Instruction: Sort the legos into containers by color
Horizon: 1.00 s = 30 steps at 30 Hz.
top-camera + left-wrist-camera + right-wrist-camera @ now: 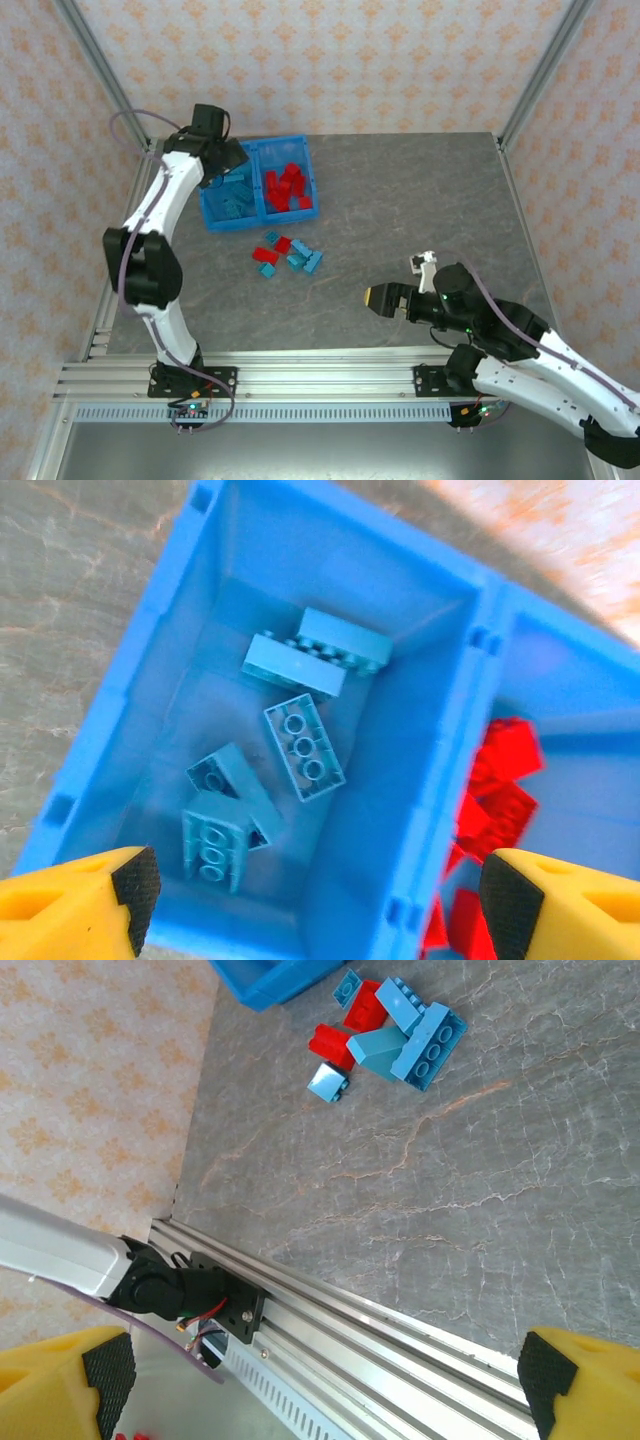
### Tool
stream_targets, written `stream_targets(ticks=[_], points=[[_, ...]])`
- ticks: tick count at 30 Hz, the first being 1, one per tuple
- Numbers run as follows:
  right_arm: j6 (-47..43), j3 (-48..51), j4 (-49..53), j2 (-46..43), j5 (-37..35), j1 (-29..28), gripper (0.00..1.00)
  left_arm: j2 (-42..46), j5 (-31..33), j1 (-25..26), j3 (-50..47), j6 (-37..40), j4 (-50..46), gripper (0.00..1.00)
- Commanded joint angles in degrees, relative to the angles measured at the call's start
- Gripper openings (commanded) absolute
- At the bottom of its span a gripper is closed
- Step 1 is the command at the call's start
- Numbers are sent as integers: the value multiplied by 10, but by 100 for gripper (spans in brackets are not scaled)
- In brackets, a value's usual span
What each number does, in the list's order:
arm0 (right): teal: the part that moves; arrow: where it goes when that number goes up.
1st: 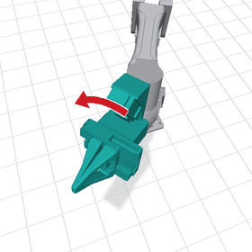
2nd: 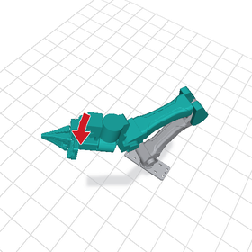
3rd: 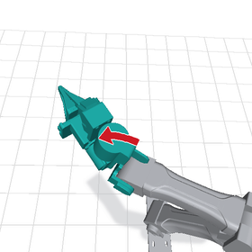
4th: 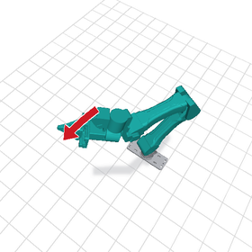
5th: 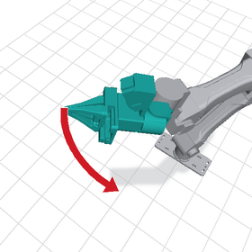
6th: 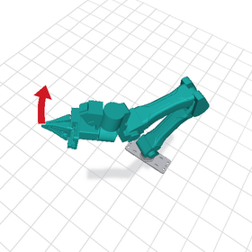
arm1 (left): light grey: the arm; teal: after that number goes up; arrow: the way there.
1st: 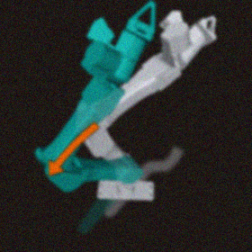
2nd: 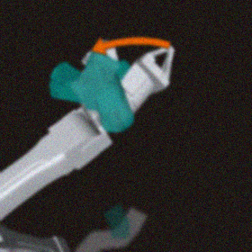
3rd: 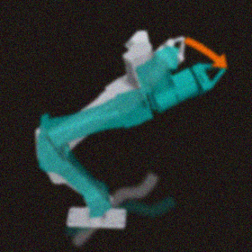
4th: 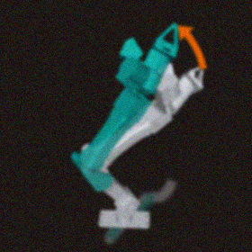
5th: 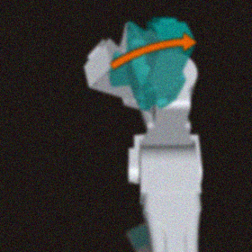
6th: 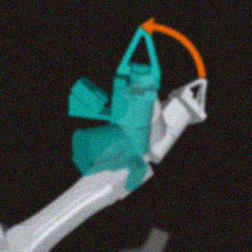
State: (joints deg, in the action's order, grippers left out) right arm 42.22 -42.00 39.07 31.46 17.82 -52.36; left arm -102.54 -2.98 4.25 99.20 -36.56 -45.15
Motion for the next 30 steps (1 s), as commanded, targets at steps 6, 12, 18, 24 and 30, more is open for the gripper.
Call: stream_targets(ticks=[6,12,18,24,30], points=[[-1,6,-72,32,0,-3,99,244,48,233,-191,39,53,86],[-1,9,-56,23,1,-4,99,218,70,347,-298,97,46,81],[1,20,-49,11,-7,-4,99,153,9,369,-328,146,89,68],[13,25,-48,1,-3,-4,100,59,58,370,-270,196,87,65],[16,23,-17,-24,-16,-4,99,-17,36,369,-223,211,94,50]])
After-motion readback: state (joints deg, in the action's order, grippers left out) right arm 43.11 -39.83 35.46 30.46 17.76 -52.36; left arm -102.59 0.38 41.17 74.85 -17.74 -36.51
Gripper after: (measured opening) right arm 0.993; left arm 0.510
